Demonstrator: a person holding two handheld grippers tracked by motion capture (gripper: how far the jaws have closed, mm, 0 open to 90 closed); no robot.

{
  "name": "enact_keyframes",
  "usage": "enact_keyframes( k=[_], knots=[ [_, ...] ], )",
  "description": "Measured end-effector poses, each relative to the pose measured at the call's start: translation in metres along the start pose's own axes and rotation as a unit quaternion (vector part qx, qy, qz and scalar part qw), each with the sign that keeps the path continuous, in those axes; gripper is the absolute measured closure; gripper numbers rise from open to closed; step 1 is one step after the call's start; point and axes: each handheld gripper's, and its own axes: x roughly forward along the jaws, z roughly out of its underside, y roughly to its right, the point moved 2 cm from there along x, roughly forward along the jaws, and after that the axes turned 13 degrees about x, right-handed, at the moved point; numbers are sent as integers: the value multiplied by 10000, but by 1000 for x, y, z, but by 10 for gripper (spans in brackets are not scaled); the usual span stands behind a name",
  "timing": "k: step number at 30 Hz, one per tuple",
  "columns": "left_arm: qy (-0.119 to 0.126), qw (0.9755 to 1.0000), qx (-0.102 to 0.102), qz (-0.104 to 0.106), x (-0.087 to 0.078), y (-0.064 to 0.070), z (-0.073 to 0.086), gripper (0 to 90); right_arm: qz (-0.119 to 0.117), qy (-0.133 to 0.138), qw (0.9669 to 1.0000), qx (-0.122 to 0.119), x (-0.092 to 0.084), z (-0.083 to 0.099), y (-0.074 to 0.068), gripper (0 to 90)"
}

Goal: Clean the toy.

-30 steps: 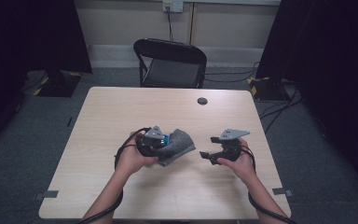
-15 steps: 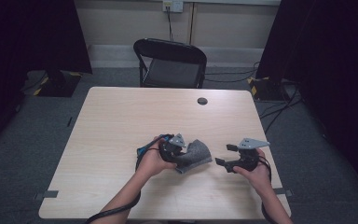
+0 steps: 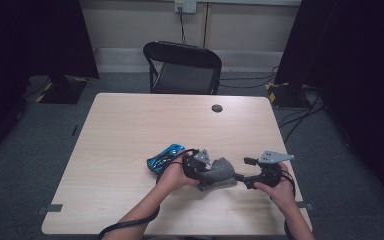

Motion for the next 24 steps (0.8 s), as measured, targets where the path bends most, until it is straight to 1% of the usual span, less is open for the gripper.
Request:
enact_keyframes(
  k=[1,3,4,5,7,8,9,11,13,14,16,19,22,23,24],
  knots=[
    [-9,10000,57,-3,0,0,0,575,-31,-3,10000,-36,2,-1,-2,174],
    [16,9999,33,-103,-1,1,1,491,-117,-22,9999,-109,6,-4,-7,175],
    [16,9999,33,-103,-1,1,1,449,-147,-23,9998,-135,8,-5,-8,175],
    [-1,9999,-10,-139,-2,1,2,423,-184,-44,9997,-146,10,-6,-10,175],
    [-11,9997,-176,-176,-8,1,4,391,-253,-111,9994,-206,15,-6,-13,180],
    [2,9995,-232,-227,-11,1,5,376,-275,-165,9992,-252,17,-6,-14,181],
    [-5,9994,-204,-277,-14,0,6,368,-294,-218,9989,-290,19,-6,-16,183],
    [15,9991,-230,-347,-20,0,8,355,-366,-276,9983,-356,23,-6,-18,185],
    [16,9991,-243,-361,-22,1,9,345,-392,-284,9981,-372,25,-6,-19,185],
    [-6,9990,-259,-362,-25,2,11,343,-435,-302,9977,-424,28,-7,-21,185],
    [-6,9989,-278,-374,-26,3,13,338,-467,-298,9975,-450,30,-8,-22,187],
    [-7,9987,-304,-401,-29,5,15,337,-532,-326,9966,-536,38,-11,-26,192],
    [43,9986,-316,-424,-34,7,15,335,-648,-354,9952,-638,43,-15,-32,204],
    [43,9986,-316,-424,-34,7,15,335,-648,-354,9952,-638,43,-15,-32,204],
    [48,9985,-300,-456,-37,8,15,335,-741,-398,9939,-712,48,-17,-34,214]
  ],
)
